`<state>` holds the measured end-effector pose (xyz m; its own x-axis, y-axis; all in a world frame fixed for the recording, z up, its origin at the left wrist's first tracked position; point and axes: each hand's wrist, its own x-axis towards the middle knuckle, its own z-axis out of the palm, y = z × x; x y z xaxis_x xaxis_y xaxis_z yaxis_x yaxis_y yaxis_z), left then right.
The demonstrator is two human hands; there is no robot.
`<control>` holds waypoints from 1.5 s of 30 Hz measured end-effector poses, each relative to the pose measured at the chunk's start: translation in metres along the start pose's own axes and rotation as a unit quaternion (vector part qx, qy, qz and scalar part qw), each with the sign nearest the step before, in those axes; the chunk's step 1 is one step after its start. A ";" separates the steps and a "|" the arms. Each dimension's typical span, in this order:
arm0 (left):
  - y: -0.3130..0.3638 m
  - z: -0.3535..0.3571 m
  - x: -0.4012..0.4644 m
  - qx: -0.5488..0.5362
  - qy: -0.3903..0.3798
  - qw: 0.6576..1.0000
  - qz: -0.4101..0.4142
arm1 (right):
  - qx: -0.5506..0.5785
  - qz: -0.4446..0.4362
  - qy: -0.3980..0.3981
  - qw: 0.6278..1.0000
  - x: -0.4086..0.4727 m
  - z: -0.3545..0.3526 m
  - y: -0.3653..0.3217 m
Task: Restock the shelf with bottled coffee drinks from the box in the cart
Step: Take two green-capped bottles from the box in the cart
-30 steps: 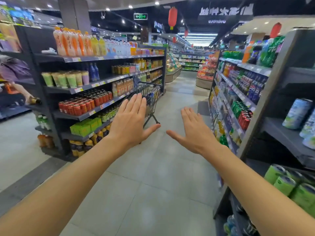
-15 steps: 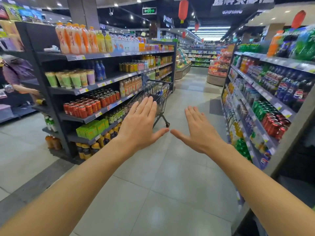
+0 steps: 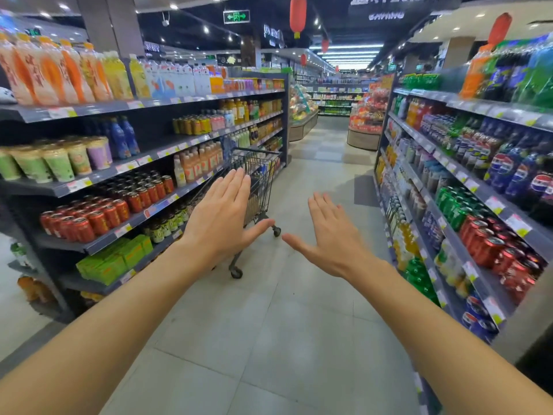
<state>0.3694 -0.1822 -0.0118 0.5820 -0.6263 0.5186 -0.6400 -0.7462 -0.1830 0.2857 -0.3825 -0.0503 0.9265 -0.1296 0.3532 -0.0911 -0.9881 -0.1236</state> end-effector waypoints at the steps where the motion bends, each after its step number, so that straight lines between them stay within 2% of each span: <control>1: -0.002 0.009 0.011 0.001 0.000 1.000 -0.001 | 0.004 0.001 0.000 1.000 0.011 0.006 0.007; 8: -0.035 0.082 0.092 0.014 -0.001 1.000 0.004 | 0.008 0.009 -0.025 1.000 0.105 0.054 0.047; 14: -0.082 0.160 0.182 0.004 0.000 1.000 0.003 | -0.006 0.004 -0.032 0.999 0.224 0.096 0.071; 20: -0.117 0.226 0.279 -0.007 0.000 1.000 0.014 | -0.016 0.005 -0.010 1.000 0.340 0.119 0.100; 29: -0.149 0.317 0.398 -0.010 -0.002 1.000 0.027 | -0.017 0.026 -0.014 0.999 0.465 0.156 0.157; 38: -0.165 0.423 0.535 0.018 -0.020 1.000 0.007 | -0.009 0.004 -0.020 1.000 0.614 0.203 0.245; 45: -0.200 0.490 0.635 0.000 -0.030 0.998 -0.047 | 0.002 -0.044 -0.012 0.999 0.745 0.238 0.293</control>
<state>1.1126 -0.5416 -0.0548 0.6681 -0.5661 0.4829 -0.5812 -0.8022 -0.1364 1.0363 -0.7493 -0.0447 0.9397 -0.0405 0.3397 -0.0076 -0.9952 -0.0976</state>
